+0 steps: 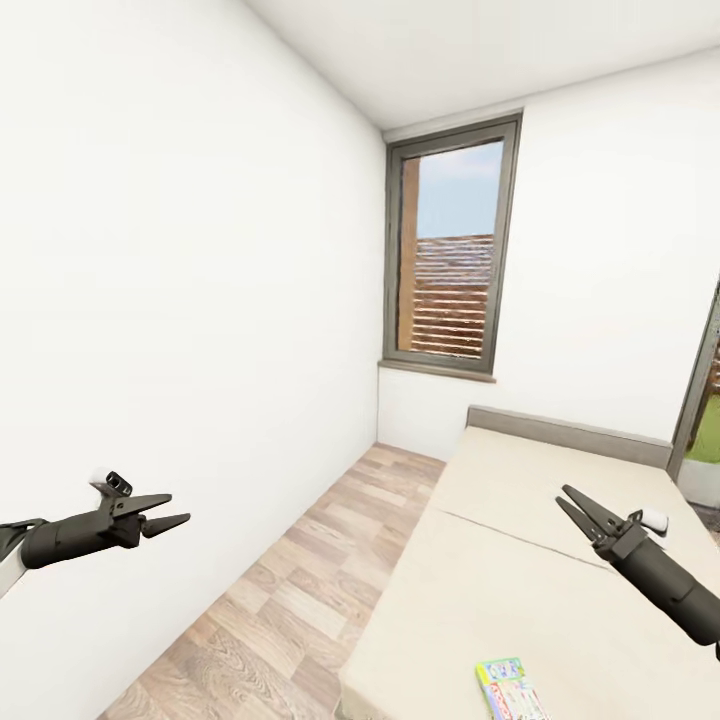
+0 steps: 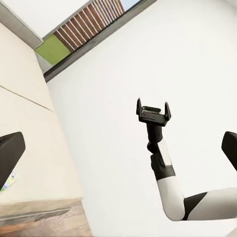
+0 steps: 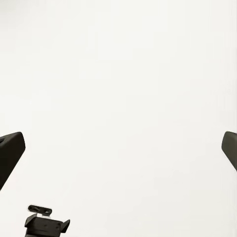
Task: Put all the toys in the child's room - the three board games (two on the bed and one on the table), the two jigsaw puzzles on the table, and the tennis ball on the table - inside the toy box on the table in the child's room.
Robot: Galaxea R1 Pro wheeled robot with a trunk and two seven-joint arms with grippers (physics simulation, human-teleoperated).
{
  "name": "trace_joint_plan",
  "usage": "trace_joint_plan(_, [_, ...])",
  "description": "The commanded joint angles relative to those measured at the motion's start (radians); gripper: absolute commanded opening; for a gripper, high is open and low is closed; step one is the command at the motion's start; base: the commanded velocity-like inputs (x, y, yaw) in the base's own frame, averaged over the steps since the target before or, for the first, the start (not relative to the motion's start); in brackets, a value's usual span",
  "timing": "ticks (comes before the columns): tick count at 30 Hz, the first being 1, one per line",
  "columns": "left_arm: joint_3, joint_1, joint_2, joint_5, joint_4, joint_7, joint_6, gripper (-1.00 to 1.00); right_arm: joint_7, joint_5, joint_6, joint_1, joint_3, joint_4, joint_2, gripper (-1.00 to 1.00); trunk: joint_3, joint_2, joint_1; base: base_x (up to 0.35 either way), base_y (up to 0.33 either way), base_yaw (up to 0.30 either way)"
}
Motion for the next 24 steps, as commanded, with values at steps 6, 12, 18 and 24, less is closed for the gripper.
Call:
trace_joint_plan(6, [-0.005, -0.001, 0.001, 0.003, 0.001, -0.005, 0.011, 1.0, 0.001, -0.002, 0.005, -0.001, -0.002, 0.001, 0.0, 1.0, -0.008, -0.001, 0.0, 0.0, 0.0, -0.163])
trace_joint_plan(12, [-0.005, -0.001, 0.001, 0.003, 0.001, -0.005, 0.011, 1.0, 0.001, -0.002, 0.005, -0.001, -0.002, 0.001, 0.0, 1.0, -0.016, -0.001, 0.0, 0.0, 0.0, -0.168])
trace_joint_plan(18, [-0.005, -0.001, 0.001, 0.003, 0.001, -0.005, 0.011, 1.0, 0.001, -0.002, 0.005, -0.001, -0.003, 0.002, 0.001, 1.0, -0.024, -0.001, 0.0, 0.0, 0.0, -0.174])
trace_joint_plan(24, [-0.005, -0.001, 0.001, 0.003, 0.001, -0.005, 0.011, 1.0, 0.001, -0.002, 0.005, -0.001, -0.003, 0.002, 0.001, 1.0, -0.031, -0.001, 0.0, 0.0, 0.0, -0.179])
